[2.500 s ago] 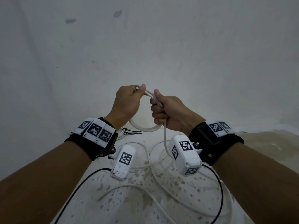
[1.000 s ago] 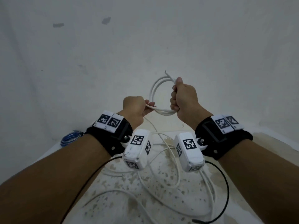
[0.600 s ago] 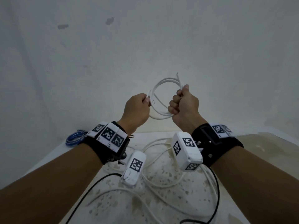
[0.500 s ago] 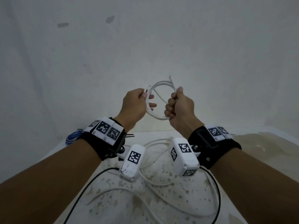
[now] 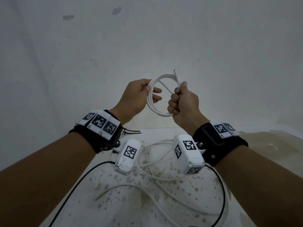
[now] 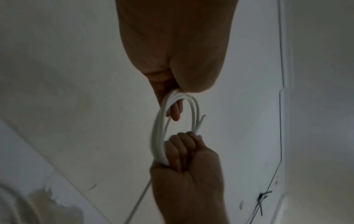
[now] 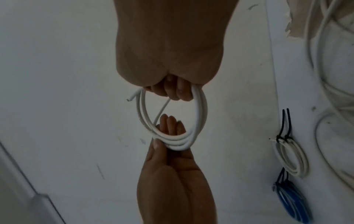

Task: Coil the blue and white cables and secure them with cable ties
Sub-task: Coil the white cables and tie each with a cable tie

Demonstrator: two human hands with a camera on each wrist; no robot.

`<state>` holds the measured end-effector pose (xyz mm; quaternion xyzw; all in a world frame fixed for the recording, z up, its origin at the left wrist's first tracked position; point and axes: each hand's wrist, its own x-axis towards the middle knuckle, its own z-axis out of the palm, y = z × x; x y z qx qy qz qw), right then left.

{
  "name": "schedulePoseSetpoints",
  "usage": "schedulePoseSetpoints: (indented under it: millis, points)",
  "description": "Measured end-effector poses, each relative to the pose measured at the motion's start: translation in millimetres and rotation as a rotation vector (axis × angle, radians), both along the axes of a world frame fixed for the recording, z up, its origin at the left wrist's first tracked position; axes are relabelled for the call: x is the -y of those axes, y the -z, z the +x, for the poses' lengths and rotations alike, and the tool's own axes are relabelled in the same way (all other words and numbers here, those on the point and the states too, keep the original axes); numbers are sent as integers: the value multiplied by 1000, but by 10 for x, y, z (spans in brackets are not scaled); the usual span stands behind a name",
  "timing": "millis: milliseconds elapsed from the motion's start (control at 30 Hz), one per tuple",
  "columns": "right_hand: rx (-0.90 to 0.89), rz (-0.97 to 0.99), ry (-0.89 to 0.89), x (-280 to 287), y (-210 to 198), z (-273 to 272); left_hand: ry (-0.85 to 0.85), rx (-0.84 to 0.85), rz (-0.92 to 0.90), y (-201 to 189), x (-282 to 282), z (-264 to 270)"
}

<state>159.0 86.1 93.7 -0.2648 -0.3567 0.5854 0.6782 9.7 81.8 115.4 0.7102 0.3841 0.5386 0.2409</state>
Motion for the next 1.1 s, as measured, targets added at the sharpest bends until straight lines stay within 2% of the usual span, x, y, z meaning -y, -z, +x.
schedulePoseSetpoints:
  millis: [100,233,500,667,767,900,1000,1100]
  points:
    - [119,38,2,21,16,-69,-36,223,-107,-48,10,36]
    - [182,39,22,10,44,-89,39,316,-239,-91,37,-16]
    - [238,130,-20,54,110,-89,125,50,-175,-127,60,-232]
    - [302,154,-13,65,119,-130,189,130,-344,-216,103,-250]
    - [334,150,-3,61,154,-144,115,-15,-261,-207,108,-235]
    - [340,168,-25,69,164,-143,11,-193,-44,-171,67,-256]
    - [364,178,-22,76,149,-132,-20,-242,33,-156,53,-235]
    - [382,186,-6,74,136,-127,-3,-225,24,-163,47,-187]
